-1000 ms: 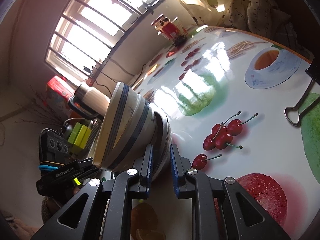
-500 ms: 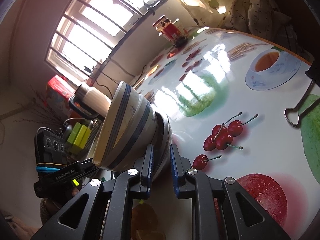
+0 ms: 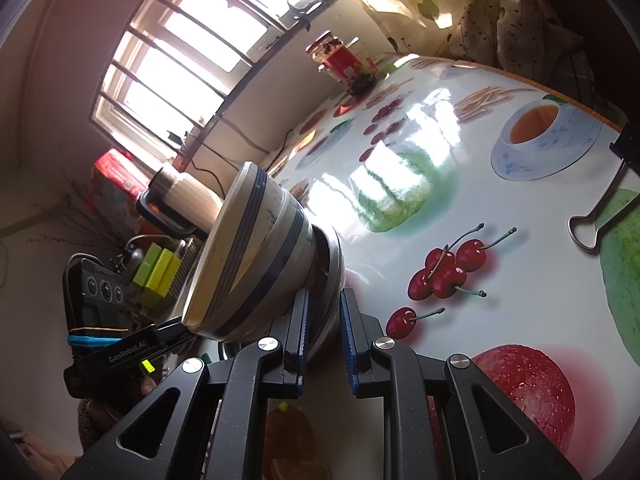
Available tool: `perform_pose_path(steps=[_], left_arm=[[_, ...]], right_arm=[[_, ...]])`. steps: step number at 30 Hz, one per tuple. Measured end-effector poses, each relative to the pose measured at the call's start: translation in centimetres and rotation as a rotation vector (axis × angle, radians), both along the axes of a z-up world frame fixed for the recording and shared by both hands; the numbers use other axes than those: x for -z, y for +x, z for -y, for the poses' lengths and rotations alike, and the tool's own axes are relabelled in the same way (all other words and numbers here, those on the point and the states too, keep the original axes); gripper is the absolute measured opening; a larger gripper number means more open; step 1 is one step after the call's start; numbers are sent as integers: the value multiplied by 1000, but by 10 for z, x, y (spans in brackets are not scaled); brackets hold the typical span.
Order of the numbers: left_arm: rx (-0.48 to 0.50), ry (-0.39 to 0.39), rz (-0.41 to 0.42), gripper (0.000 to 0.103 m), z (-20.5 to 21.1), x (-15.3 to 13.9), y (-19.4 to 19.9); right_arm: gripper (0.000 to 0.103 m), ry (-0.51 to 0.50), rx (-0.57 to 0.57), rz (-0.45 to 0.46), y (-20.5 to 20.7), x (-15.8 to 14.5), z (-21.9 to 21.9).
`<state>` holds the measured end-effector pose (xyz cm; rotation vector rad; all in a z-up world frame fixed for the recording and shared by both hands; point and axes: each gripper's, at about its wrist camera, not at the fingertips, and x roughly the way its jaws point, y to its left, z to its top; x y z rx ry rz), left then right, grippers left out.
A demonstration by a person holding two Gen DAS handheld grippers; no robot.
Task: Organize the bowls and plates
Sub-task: 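Lift and carry the bowl stack with the right tool toward the beige plates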
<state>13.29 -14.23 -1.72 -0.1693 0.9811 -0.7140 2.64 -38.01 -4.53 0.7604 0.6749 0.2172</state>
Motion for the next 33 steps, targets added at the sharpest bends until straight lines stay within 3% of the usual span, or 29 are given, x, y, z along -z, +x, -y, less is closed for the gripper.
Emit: perform_pose_path(steps=[33], left_arm=[[-15, -1, -3, 11, -1, 2, 5]], right_arm=[[17, -34, 18, -1, 11, -6, 6]])
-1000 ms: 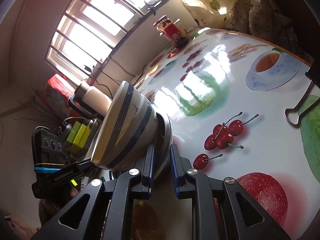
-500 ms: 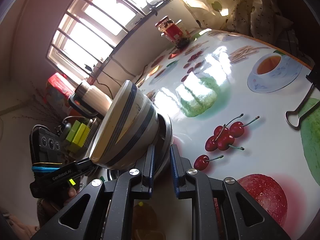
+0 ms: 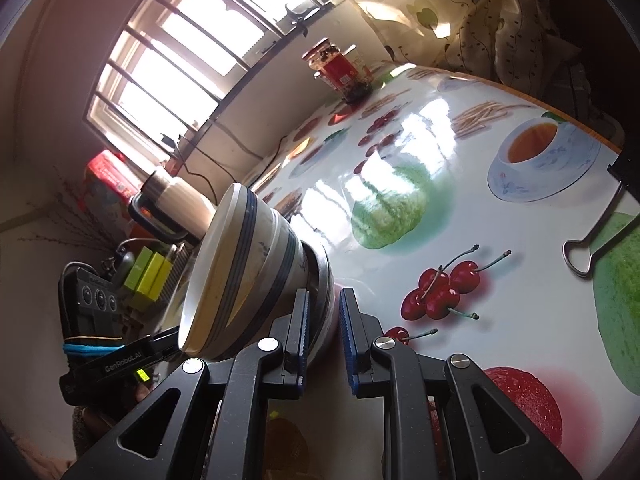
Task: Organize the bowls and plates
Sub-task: 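Lift and carry the bowl stack with the right tool toward the beige plates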
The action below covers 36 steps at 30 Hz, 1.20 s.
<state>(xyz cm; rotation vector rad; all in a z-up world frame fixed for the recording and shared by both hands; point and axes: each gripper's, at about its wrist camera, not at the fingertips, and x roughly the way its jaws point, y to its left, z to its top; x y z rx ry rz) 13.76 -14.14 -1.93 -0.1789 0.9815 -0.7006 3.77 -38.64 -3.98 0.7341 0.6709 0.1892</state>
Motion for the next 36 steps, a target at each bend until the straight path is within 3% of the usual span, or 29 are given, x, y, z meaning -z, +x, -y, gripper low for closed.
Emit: perform_pose_path(steps=[5, 8, 36], left_arm=[[-1, -14, -6, 11, -2, 1, 0], [0, -11, 2, 10, -2, 0, 0], [-21, -6, 50, 10, -12, -14, -9]], right_arm=[[17, 55, -22, 8, 3, 6, 5], [12, 42, -35, 22, 2, 5, 3], [12, 48, -59, 59, -1, -1, -4]])
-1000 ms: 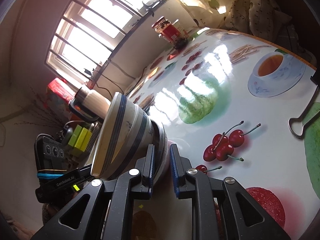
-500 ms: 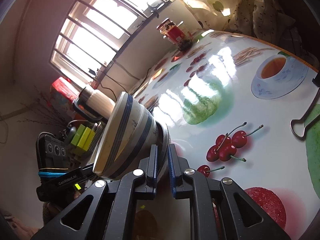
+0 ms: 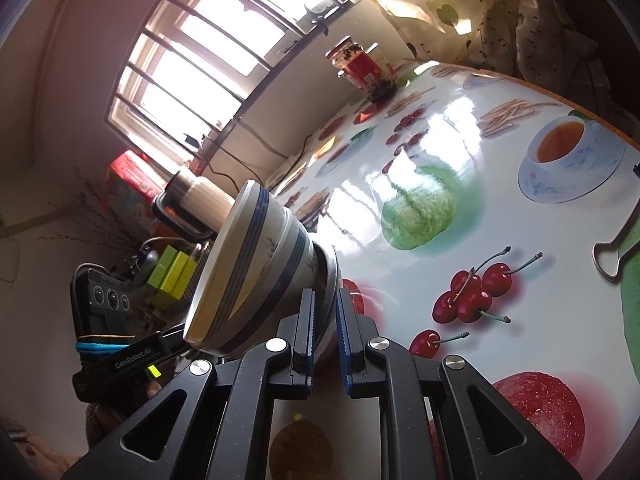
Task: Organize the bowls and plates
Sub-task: 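Lift and carry the bowl stack with the right tool toward the beige plates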
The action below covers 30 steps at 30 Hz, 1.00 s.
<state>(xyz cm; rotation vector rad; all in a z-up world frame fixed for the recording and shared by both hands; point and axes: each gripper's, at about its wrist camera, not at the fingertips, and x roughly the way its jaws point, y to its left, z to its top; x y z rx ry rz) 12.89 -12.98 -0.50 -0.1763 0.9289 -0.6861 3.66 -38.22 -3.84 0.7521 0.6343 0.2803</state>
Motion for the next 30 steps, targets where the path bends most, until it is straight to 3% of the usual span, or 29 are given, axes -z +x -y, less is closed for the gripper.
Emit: perform_pose_path(steps=[30], left_arm=[[-115, -9, 45, 10, -56, -25, -7]], right_arm=[[12, -23, -110, 32, 28, -28, -49]])
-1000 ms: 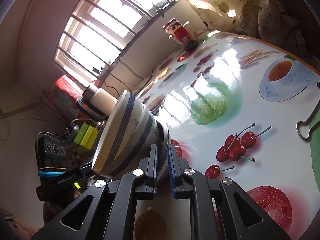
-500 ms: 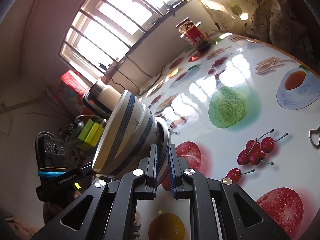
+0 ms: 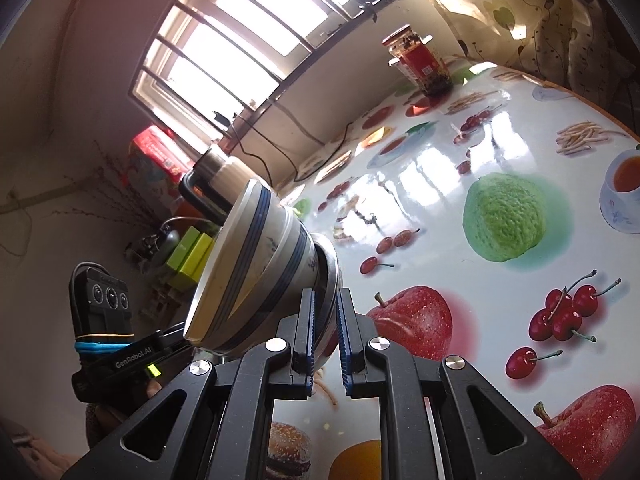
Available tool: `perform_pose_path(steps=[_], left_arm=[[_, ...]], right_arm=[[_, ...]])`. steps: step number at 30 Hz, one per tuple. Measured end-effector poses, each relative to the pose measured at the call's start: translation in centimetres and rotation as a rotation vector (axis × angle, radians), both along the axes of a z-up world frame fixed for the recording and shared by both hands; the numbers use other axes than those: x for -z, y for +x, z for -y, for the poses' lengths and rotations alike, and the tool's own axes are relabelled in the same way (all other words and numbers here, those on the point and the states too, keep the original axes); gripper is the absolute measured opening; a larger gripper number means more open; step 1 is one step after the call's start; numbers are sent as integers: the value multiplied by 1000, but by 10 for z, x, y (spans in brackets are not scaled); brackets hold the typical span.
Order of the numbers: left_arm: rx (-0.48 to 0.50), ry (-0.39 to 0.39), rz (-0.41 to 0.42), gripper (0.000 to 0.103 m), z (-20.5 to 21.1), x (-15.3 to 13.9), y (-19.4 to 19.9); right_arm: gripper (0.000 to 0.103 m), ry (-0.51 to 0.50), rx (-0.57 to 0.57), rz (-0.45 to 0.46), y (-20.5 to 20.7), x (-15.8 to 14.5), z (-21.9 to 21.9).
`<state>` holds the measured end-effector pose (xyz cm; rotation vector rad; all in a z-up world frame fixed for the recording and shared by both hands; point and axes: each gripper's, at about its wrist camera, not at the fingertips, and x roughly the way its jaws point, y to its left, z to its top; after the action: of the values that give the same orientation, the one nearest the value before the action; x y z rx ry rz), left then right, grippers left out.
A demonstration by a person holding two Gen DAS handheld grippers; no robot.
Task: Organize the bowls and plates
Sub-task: 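Lift and carry the bowl stack with the right tool toward the beige plates, then lower the bowl stack onto the beige plate stack with the right tool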
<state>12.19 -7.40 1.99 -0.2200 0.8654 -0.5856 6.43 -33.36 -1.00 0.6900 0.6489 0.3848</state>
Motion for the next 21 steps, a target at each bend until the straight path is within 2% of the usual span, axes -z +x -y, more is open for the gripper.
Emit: perform_pose_path(steps=[21], left_arm=[[-111, 0, 19, 10, -50, -11, 8]], right_arm=[[12, -12, -114, 2, 38, -13, -49]])
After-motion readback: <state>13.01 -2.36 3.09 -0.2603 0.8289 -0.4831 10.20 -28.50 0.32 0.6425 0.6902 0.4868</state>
